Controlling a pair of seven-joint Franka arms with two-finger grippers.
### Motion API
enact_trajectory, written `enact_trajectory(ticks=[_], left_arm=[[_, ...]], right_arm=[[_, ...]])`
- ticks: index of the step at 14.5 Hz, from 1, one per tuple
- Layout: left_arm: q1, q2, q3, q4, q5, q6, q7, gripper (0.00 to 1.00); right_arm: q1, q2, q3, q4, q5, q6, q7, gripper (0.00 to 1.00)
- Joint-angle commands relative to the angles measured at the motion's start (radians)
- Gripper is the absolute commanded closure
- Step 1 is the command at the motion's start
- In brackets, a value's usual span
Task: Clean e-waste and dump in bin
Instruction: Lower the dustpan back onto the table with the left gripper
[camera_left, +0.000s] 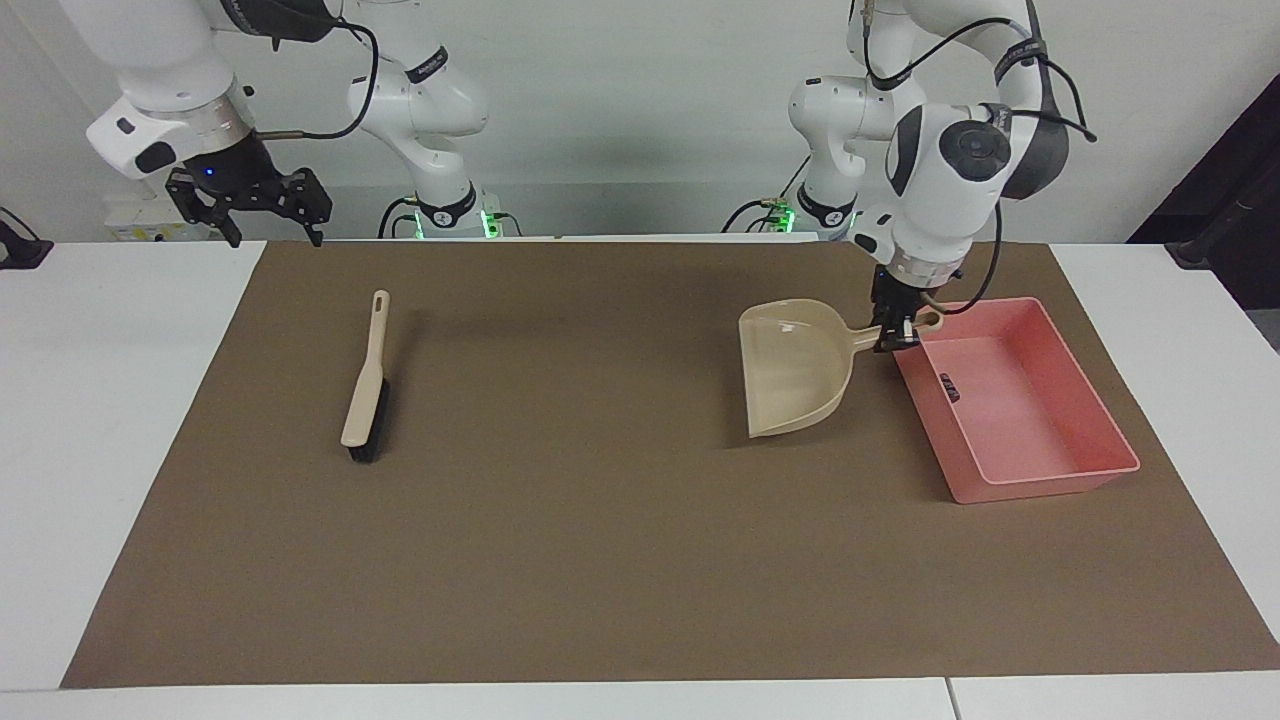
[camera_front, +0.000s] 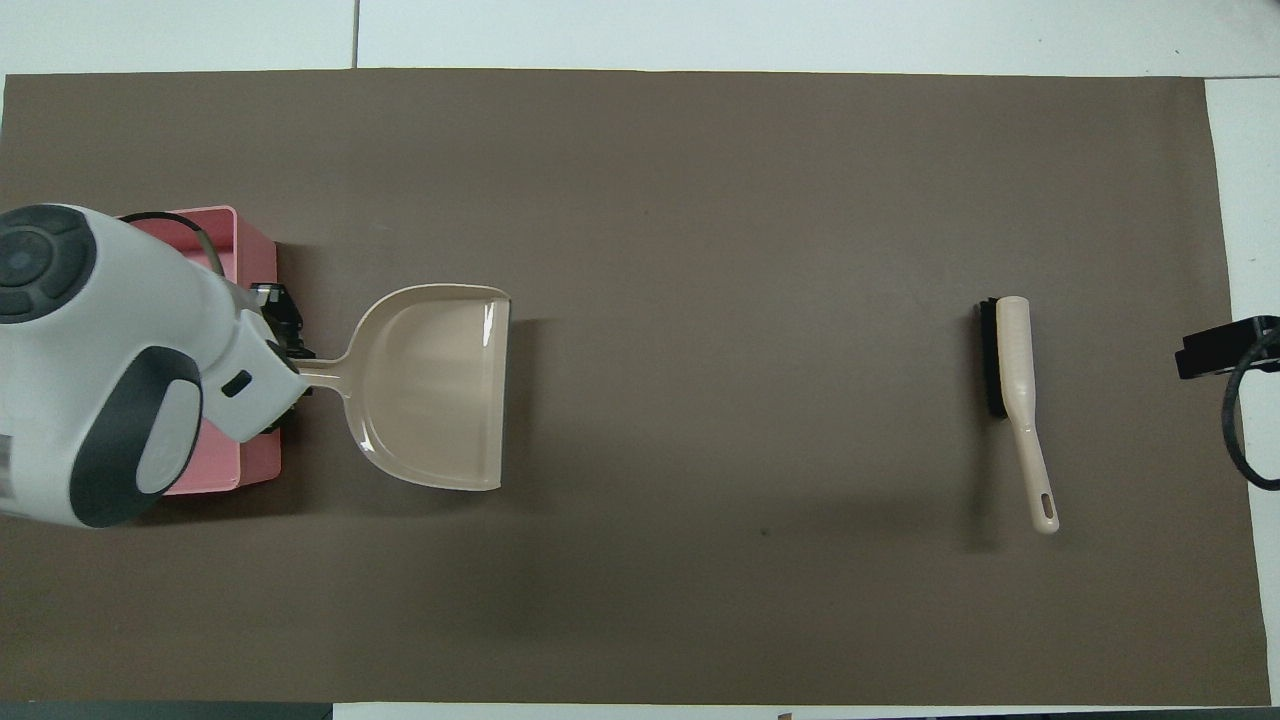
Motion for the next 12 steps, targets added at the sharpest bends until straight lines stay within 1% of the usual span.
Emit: enact_trajectory(ticks=[1, 2, 3, 4, 5, 6, 7, 8, 9, 10, 11, 12], left_arm=[[-0.096, 0.074, 0.018, -0.001, -0.019, 0.085, -0.12, 0.98], [-0.122, 0.095, 0.02, -0.003, -0.019, 0.108, -0.141, 0.98], [-0.127, 0.112, 0.018, -0.003, -0.019, 0.119, -0.166, 0.98], [-0.138, 0.115, 0.018, -0.003, -0.018, 0.136, -0.19, 0.98], [-0.156, 0.123, 0.018, -0.009, -0.019, 0.159, -0.22, 0.98], [-0.19, 0.143, 0.02, -0.016, -0.019, 0.181, -0.256, 0.98], [-0.21, 0.158, 0.02, -0.016, -0.019, 0.21, -0.287, 0.98], [-0.211, 0.164, 0.02, -0.016, -0.019, 0.207, -0.29, 0.98], [-0.213, 0.166, 0.02, -0.016, -0.016, 0.205, -0.289, 0.98], [-0.224, 0.181, 0.02, -0.009, -0.012, 0.213, -0.289, 0.98], [-0.256, 0.203, 0.022, -0.006, -0.008, 0.224, -0.29, 0.98], [-0.261, 0.21, 0.022, -0.006, -0.005, 0.254, -0.287, 0.97]], right_arm=[[0.002, 0.098, -0.004, 0.088, -0.003, -0.037, 0.013, 0.0], [0.007, 0.102, -0.007, 0.096, -0.001, -0.039, 0.014, 0.0], [0.025, 0.107, -0.015, 0.097, -0.003, -0.036, 0.016, 0.0], [0.03, 0.113, -0.033, 0.1, -0.001, -0.039, 0.01, 0.0], [0.031, 0.119, -0.033, 0.115, -0.001, -0.037, 0.005, 0.0], [0.031, 0.139, -0.033, 0.157, -0.001, -0.039, 0.004, 0.0], [0.031, 0.141, -0.033, 0.162, -0.001, -0.046, 0.005, 0.0], [0.034, 0.135, -0.038, 0.159, 0.002, -0.048, 0.011, 0.0], [0.062, 0.122, -0.053, 0.146, 0.004, -0.059, 0.011, 0.0], [0.088, 0.113, -0.082, 0.127, 0.004, -0.063, 0.011, 0.0], [0.088, 0.113, -0.085, 0.125, 0.004, -0.059, 0.014, 0.0], [0.088, 0.113, -0.086, 0.125, 0.004, -0.051, 0.016, 0.0]])
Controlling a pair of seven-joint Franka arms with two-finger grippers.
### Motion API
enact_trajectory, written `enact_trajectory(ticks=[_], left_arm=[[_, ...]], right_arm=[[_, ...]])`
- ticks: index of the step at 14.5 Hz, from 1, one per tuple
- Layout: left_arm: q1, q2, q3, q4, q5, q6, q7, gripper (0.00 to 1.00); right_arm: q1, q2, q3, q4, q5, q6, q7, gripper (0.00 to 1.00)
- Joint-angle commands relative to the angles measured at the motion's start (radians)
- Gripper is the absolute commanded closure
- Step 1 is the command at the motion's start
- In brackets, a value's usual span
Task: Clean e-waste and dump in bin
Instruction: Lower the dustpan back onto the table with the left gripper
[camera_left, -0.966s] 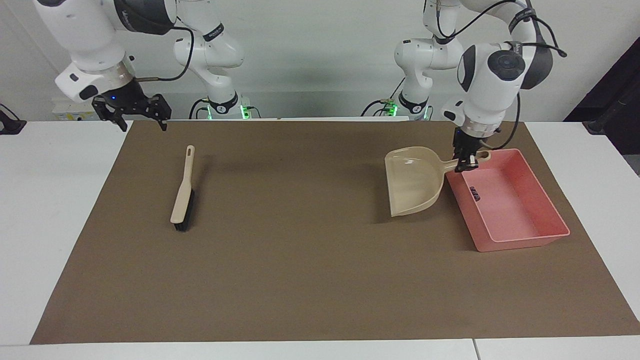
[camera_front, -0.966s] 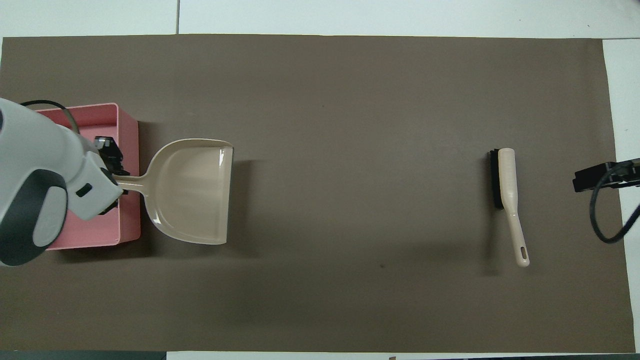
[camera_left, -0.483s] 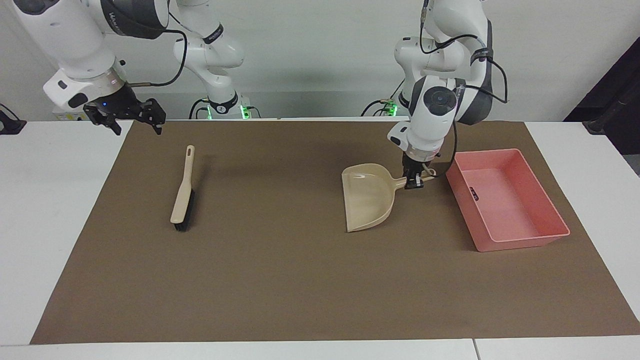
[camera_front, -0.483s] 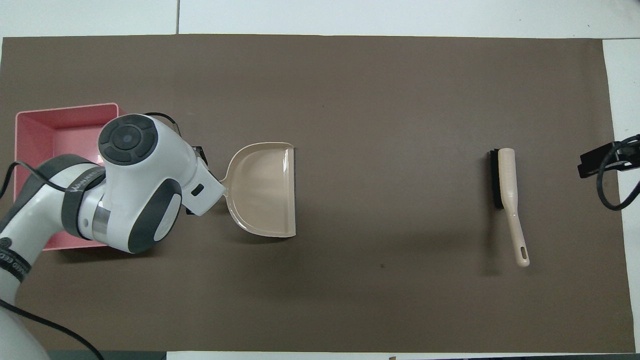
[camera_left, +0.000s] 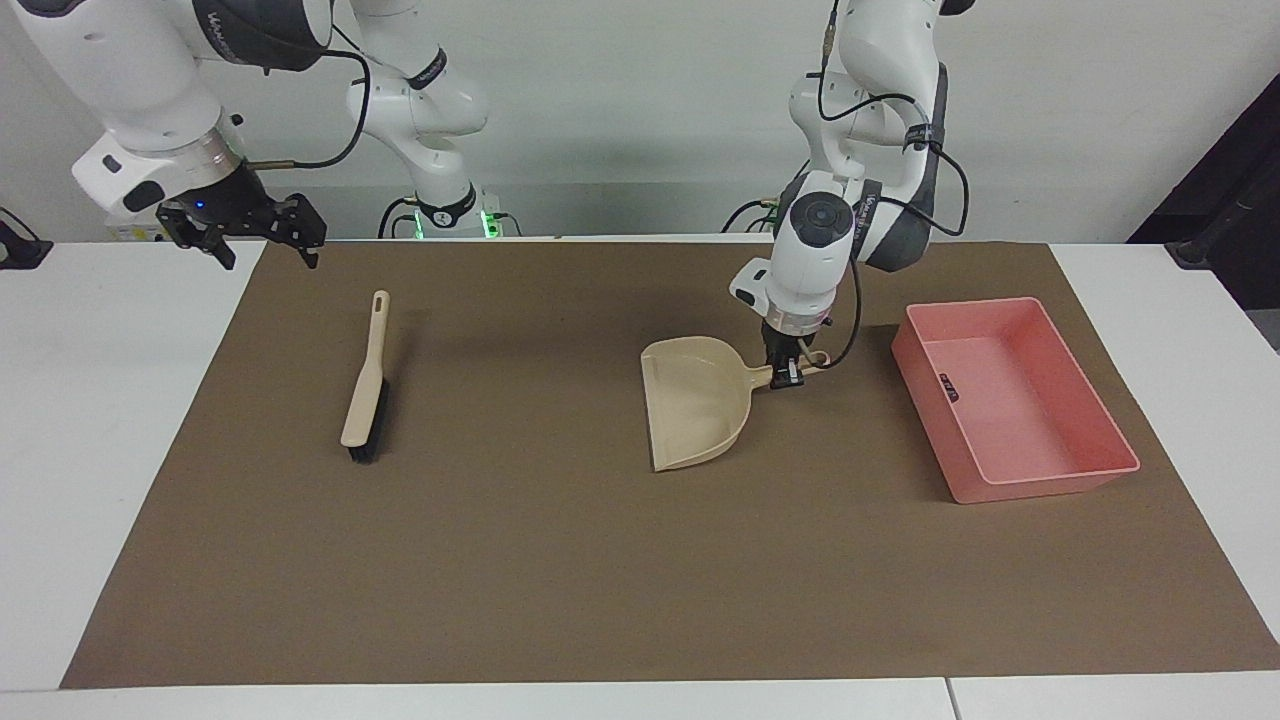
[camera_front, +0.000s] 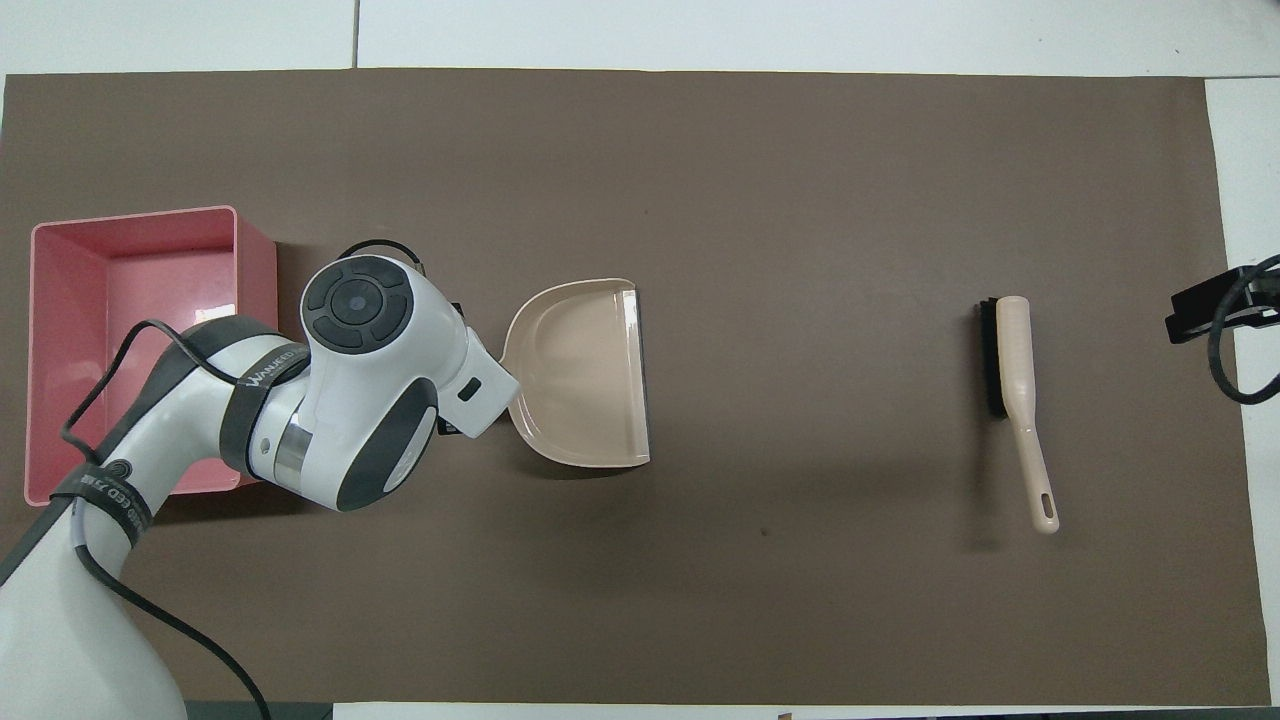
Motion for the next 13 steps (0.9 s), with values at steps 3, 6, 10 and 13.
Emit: enact_trajectory(ticks=[3, 6, 10, 13], left_arm=[[-0.042, 0.018, 0.02, 0.006, 0.001, 0.053, -0.008, 0.58], [-0.003, -0.022, 0.025, 0.013, -0.001, -0.065, -0.031, 0.19], [0.092, -0.153, 0.026, 0.006, -0.001, -0.252, -0.242, 0.03], [0.183, -0.208, 0.026, 0.004, -0.001, -0.373, -0.524, 0.02]], right_arm=[[0.01, -0.015, -0.018, -0.009, 0.003, 0.0, 0.016, 0.0], [0.008, -0.027, -0.008, -0.01, 0.006, 0.0, 0.017, 0.0], [0.004, -0.043, -0.008, -0.018, 0.006, 0.0, 0.014, 0.0], [0.004, -0.043, -0.008, -0.018, 0.008, 0.024, 0.011, 0.0]])
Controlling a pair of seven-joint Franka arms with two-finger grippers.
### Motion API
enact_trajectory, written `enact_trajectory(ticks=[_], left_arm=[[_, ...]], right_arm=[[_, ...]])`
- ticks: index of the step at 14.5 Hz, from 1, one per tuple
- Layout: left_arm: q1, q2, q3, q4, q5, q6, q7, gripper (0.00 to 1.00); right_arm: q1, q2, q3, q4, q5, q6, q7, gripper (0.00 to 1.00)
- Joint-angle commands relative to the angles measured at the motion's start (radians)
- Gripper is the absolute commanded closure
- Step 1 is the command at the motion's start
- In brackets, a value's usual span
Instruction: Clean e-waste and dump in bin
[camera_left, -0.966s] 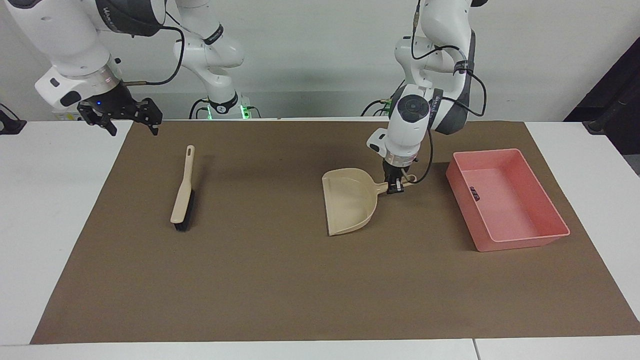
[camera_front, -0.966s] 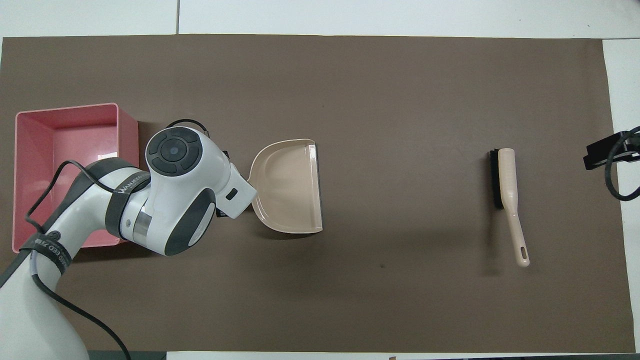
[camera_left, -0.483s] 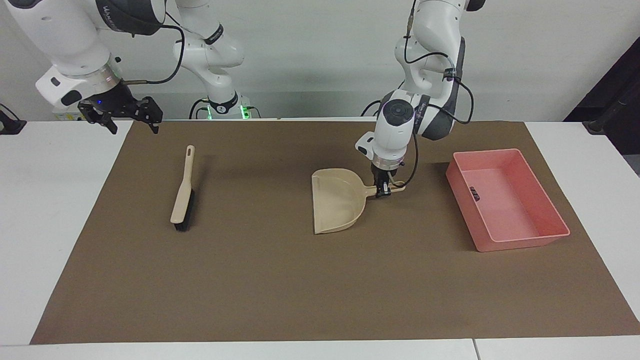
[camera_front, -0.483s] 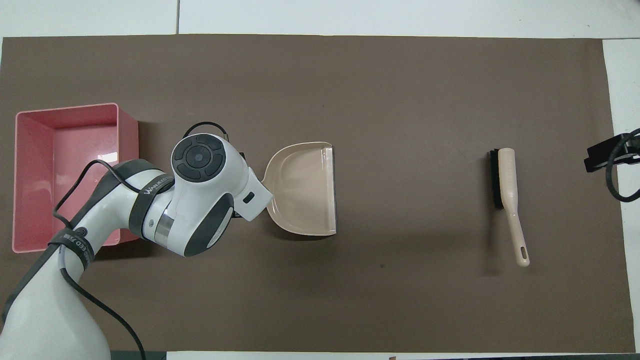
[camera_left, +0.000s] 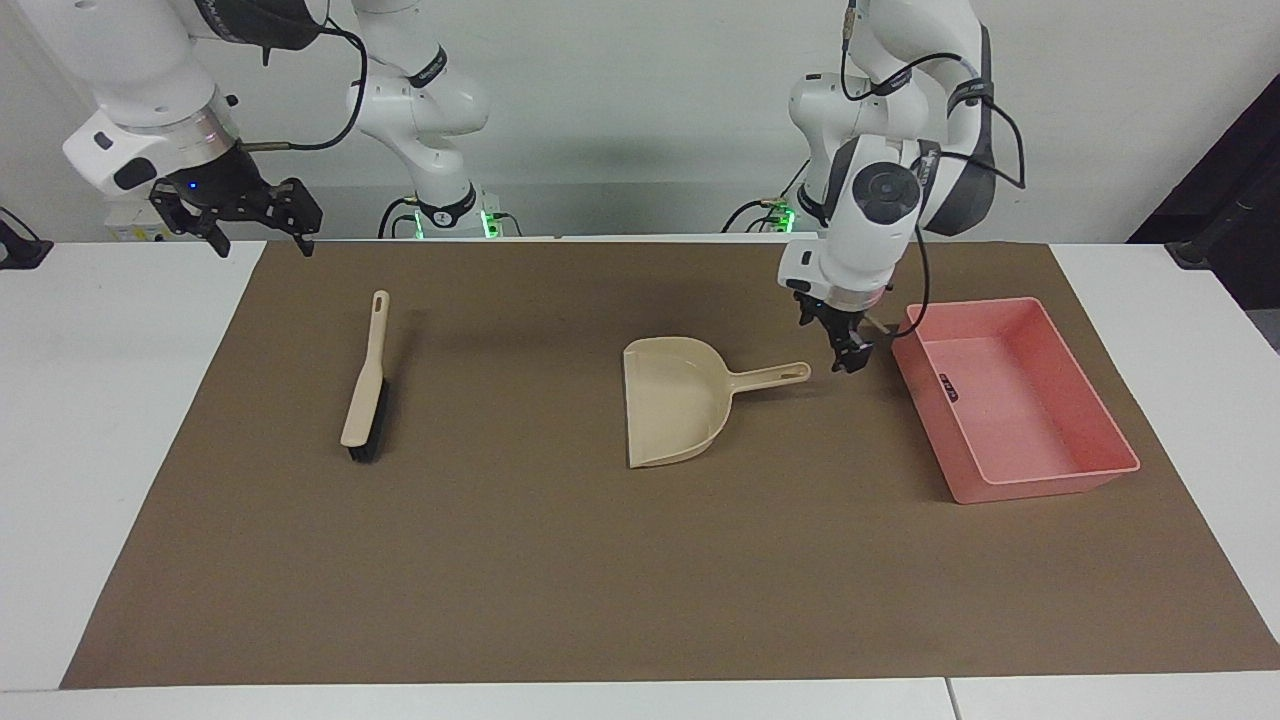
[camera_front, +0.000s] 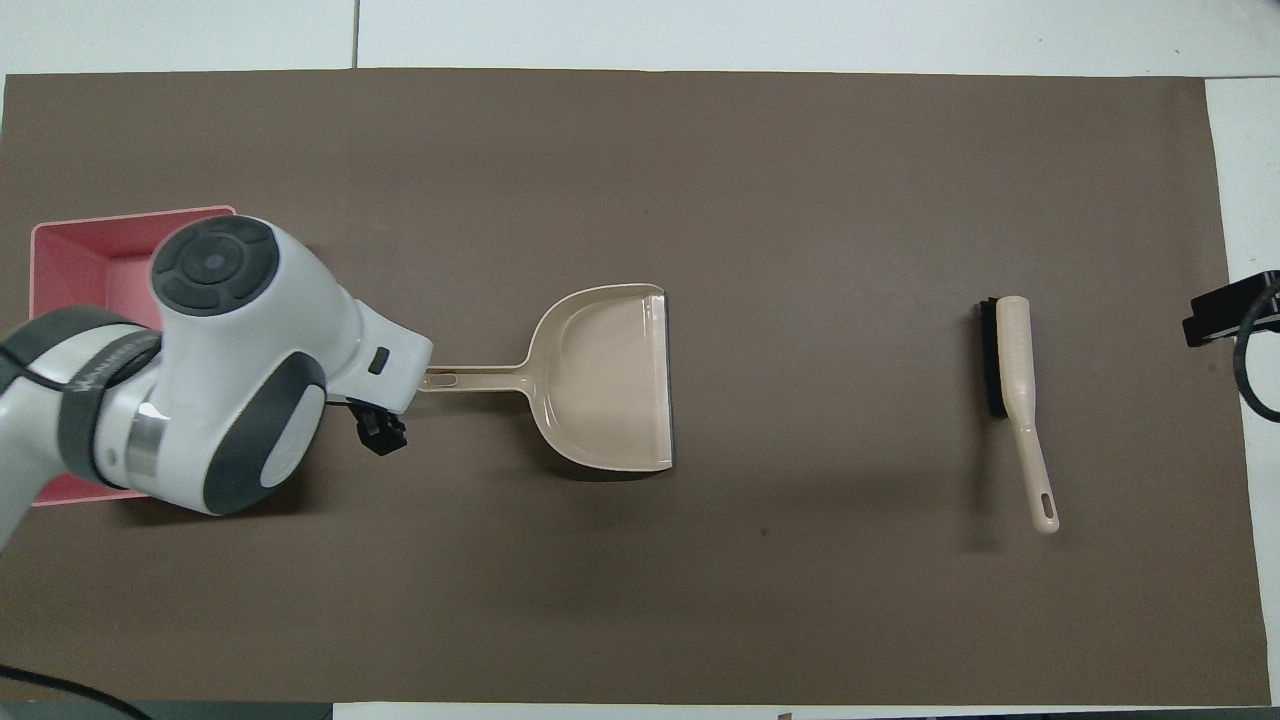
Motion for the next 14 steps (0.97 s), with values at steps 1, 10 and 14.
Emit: enact_trajectory(ticks=[1, 10, 14], left_arm=[[0.088, -0.059, -0.007, -0.019, -0.001, -0.084, -0.281, 0.02], [0.245, -0.032, -0.004, 0.279, -0.017, -0.118, -0.735, 0.02], [0.283, -0.001, -0.003, 0.445, -0.029, -0.225, -0.724, 0.02]], right_arm=[[-0.001, -0.015, 0.001, -0.017, 0.007, 0.018, 0.011, 0.0], [-0.002, -0.015, -0.001, -0.016, 0.019, 0.034, 0.011, 0.0], [-0.002, -0.014, -0.001, -0.011, 0.019, 0.035, 0.011, 0.0]])
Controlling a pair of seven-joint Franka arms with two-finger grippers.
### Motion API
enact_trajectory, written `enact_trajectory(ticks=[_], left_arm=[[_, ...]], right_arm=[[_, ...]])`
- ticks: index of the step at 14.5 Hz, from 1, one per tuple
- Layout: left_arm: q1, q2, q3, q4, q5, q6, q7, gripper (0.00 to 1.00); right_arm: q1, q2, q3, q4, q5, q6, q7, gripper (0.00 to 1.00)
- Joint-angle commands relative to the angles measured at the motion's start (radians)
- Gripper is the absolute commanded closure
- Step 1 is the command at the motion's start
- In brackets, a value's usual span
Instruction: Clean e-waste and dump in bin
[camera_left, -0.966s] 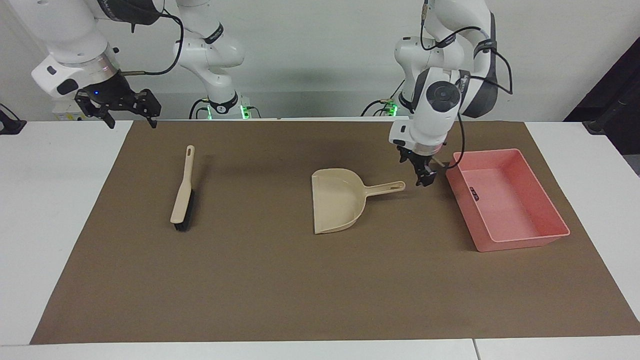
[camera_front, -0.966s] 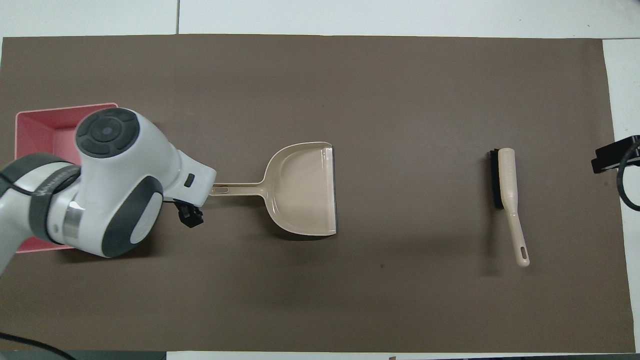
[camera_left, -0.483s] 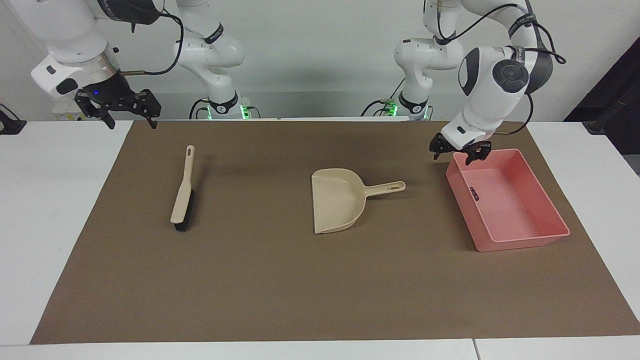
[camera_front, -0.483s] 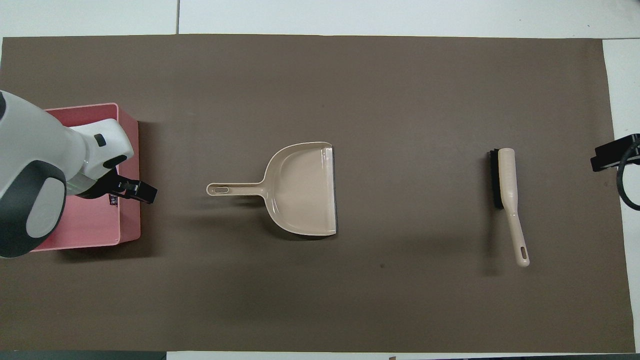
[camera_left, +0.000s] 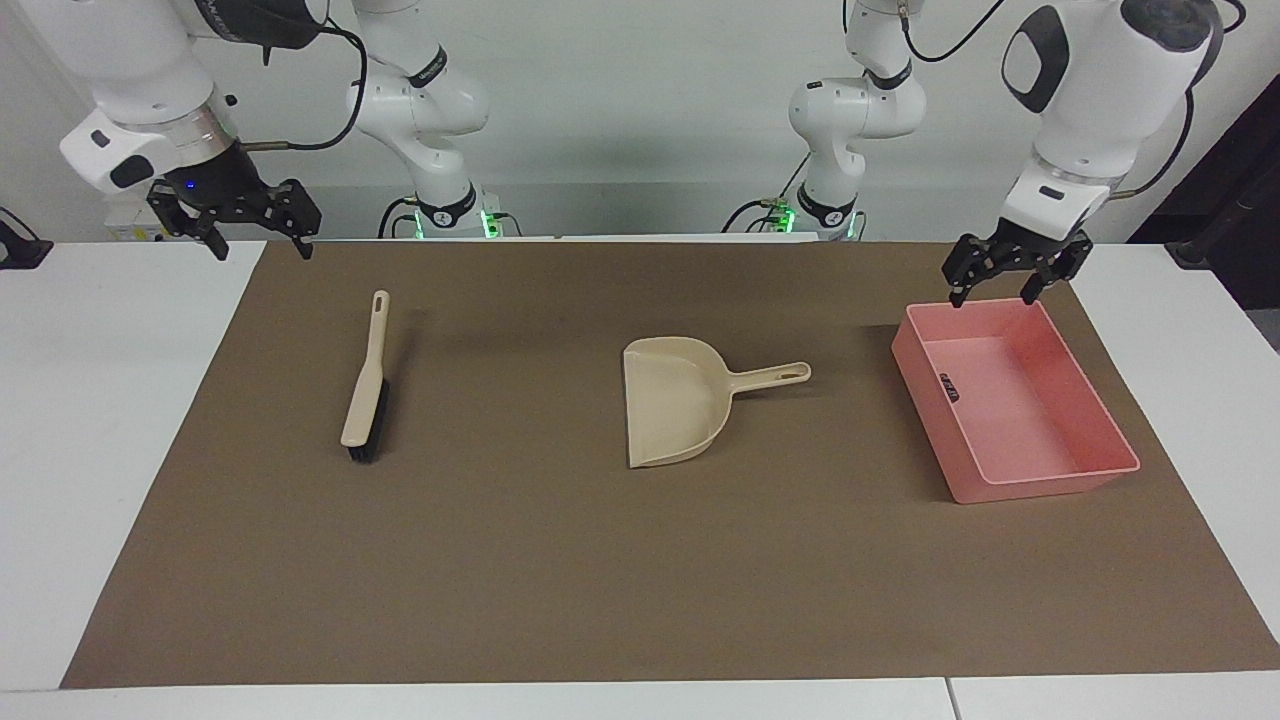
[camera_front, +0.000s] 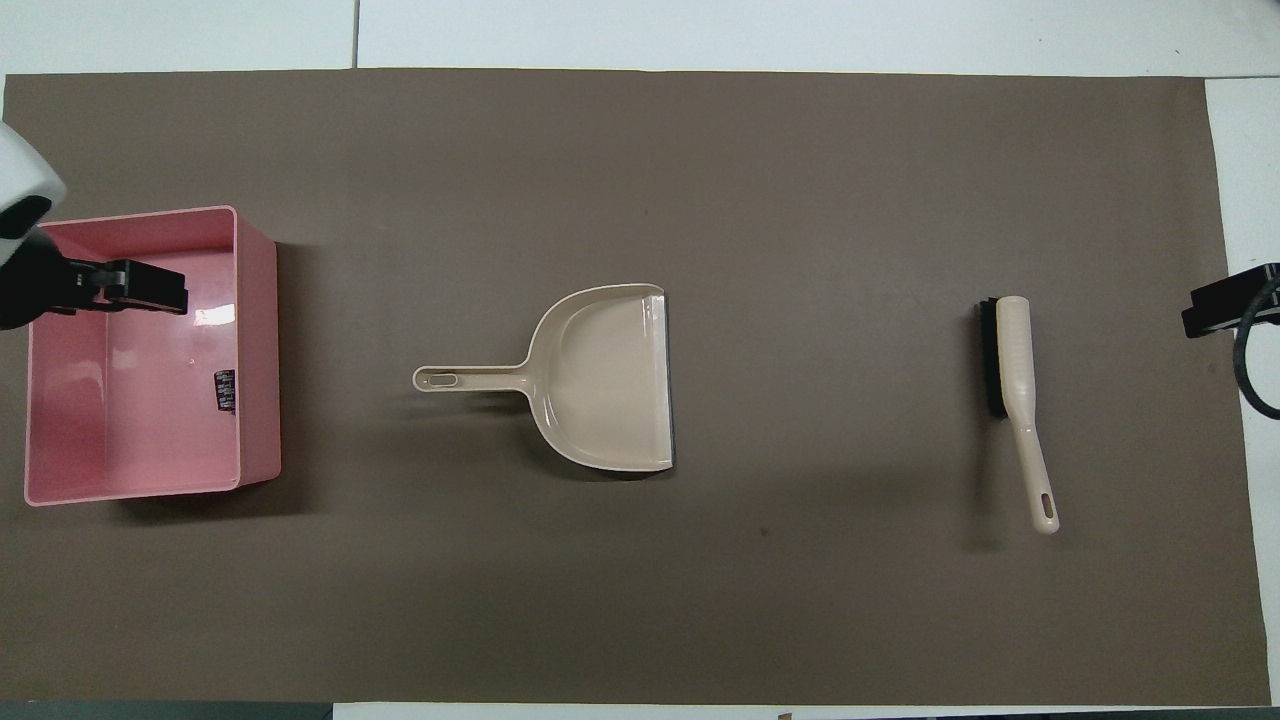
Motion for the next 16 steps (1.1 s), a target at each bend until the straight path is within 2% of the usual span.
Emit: enact_trajectory(ticks=[1, 5, 16], left_arm=[[0.027, 0.057, -0.006, 0.134, -0.022, -0.111, -0.005, 0.02], [0.057, 0.037, -0.008, 0.112, -0.025, -0.183, 0.055, 0.02], [0.071, 0.028, -0.003, 0.099, -0.054, -0.18, 0.076, 0.02]], right_arm=[[-0.004, -0.01, -0.001, -0.002, 0.014, 0.029, 0.011, 0.0], [-0.005, -0.014, -0.004, -0.009, 0.014, 0.026, 0.011, 0.0], [-0.007, -0.014, -0.007, -0.011, 0.014, 0.029, 0.011, 0.0]])
